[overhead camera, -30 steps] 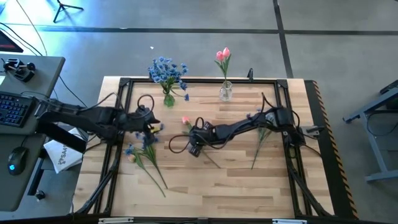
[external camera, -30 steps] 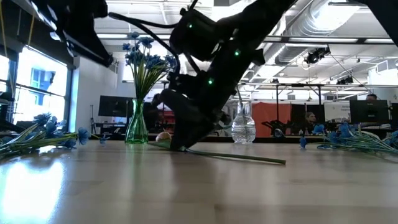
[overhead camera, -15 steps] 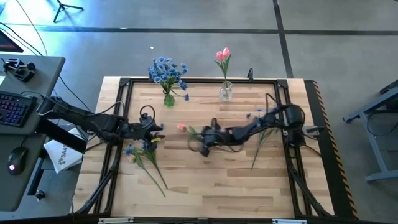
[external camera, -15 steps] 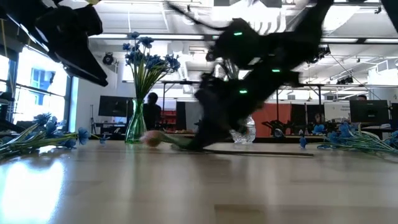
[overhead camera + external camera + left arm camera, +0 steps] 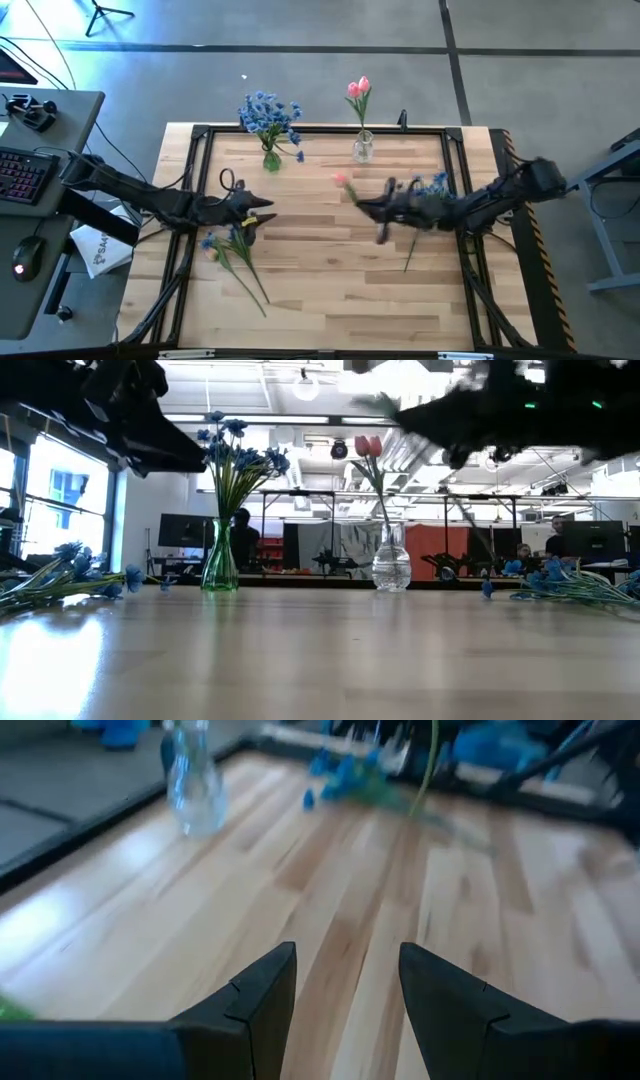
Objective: Sort flowers into vase by color
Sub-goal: Put the right pink tulip into the transparent vase, then put the right blue flowers into the green vase
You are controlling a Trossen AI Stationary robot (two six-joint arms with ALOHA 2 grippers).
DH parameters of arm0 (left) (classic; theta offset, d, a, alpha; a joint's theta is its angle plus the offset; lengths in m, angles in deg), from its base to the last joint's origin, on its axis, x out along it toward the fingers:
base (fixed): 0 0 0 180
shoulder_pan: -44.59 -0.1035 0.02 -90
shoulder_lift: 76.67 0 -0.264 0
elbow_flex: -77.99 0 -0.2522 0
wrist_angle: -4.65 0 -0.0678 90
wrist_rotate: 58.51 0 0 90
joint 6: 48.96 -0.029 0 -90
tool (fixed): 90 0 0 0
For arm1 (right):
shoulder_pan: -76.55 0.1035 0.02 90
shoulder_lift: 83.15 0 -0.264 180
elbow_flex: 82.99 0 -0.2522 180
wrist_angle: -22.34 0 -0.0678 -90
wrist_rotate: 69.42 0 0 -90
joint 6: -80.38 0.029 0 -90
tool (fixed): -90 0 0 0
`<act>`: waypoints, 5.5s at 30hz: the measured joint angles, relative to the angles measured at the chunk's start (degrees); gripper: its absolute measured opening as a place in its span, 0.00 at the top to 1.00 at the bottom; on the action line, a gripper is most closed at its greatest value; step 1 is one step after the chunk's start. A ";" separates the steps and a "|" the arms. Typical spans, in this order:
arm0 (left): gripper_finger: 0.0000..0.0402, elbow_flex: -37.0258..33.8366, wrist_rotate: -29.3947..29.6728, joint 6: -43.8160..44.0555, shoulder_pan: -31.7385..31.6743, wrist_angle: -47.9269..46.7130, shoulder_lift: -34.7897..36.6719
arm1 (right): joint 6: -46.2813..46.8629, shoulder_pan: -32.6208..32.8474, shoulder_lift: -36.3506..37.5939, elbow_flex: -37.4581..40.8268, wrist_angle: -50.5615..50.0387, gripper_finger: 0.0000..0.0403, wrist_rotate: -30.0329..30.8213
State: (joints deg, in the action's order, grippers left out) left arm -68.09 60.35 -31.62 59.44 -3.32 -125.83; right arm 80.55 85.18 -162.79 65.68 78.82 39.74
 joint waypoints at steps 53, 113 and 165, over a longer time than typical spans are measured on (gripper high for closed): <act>0.58 -3.63 0.07 -2.49 -0.20 18.98 -12.09 | 0.09 -42.73 -14.71 -20.41 19.84 0.95 -16.45; 0.58 -3.56 0.90 -4.13 -0.20 22.00 -12.06 | 53.35 -10.89 18.40 -20.37 -115.12 0.70 -12.10; 0.58 -3.56 -1.73 -6.07 -0.19 38.22 -32.70 | 73.39 -2.79 -2.63 -19.96 -116.84 0.85 -11.31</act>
State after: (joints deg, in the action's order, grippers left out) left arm -71.65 58.63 -37.69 59.26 34.90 -158.53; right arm 153.94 82.38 -165.42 45.72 -38.03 28.43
